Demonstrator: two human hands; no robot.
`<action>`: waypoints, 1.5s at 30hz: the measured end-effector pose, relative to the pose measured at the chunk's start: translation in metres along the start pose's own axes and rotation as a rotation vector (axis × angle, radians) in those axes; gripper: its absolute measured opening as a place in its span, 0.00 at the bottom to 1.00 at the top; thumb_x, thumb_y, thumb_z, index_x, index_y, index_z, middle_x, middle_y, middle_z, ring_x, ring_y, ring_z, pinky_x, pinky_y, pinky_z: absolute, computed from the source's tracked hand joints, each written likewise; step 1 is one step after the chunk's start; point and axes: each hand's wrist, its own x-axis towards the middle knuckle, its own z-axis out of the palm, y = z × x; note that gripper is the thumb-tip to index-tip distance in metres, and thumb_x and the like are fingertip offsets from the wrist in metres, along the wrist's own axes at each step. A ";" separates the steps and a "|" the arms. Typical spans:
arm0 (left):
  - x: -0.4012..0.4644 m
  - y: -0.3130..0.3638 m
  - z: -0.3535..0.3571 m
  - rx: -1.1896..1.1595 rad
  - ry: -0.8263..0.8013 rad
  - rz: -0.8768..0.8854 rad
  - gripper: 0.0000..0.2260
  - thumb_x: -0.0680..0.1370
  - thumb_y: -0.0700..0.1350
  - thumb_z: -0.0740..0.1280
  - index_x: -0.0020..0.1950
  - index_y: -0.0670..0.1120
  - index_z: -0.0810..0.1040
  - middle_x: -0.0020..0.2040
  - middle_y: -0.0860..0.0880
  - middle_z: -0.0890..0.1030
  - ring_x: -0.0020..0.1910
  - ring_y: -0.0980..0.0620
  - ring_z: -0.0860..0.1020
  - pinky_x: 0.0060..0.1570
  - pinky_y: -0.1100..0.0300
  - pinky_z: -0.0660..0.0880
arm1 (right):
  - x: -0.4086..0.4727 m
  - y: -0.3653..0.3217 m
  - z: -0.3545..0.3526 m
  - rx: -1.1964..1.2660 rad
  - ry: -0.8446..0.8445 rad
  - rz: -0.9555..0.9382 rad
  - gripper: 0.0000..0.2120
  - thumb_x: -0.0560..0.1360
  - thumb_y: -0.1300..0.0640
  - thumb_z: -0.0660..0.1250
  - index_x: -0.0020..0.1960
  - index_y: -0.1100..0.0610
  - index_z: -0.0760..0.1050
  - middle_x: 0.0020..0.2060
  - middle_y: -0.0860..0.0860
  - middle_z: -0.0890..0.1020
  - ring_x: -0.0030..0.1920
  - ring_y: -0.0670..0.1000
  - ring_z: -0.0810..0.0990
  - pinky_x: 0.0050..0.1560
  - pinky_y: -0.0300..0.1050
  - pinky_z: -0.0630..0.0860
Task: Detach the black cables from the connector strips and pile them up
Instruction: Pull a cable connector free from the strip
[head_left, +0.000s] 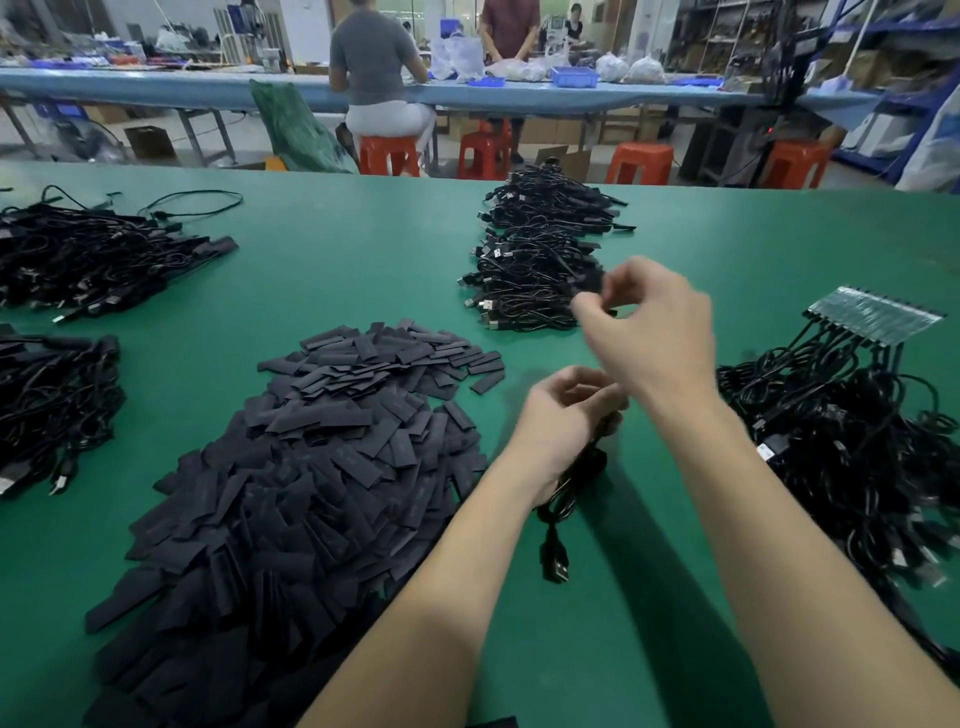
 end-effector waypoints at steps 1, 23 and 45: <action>0.000 0.001 0.001 -0.035 -0.006 0.005 0.07 0.78 0.35 0.69 0.43 0.45 0.78 0.34 0.51 0.81 0.30 0.55 0.76 0.35 0.65 0.74 | 0.001 0.012 -0.010 0.087 0.057 0.068 0.07 0.70 0.49 0.69 0.39 0.52 0.76 0.34 0.42 0.81 0.37 0.42 0.79 0.43 0.42 0.72; -0.010 0.016 -0.008 -0.185 -0.241 -0.030 0.03 0.77 0.39 0.69 0.44 0.46 0.79 0.37 0.48 0.78 0.34 0.54 0.75 0.35 0.65 0.74 | -0.029 0.077 -0.039 1.057 -0.305 0.452 0.14 0.63 0.47 0.78 0.48 0.44 0.86 0.54 0.45 0.86 0.30 0.42 0.74 0.29 0.31 0.66; -0.012 0.023 -0.015 -0.210 -0.374 -0.056 0.04 0.75 0.42 0.69 0.41 0.48 0.81 0.38 0.49 0.78 0.33 0.55 0.74 0.37 0.64 0.75 | -0.028 0.088 -0.040 1.055 -0.386 0.377 0.11 0.64 0.48 0.79 0.47 0.46 0.86 0.54 0.48 0.86 0.26 0.44 0.66 0.29 0.32 0.67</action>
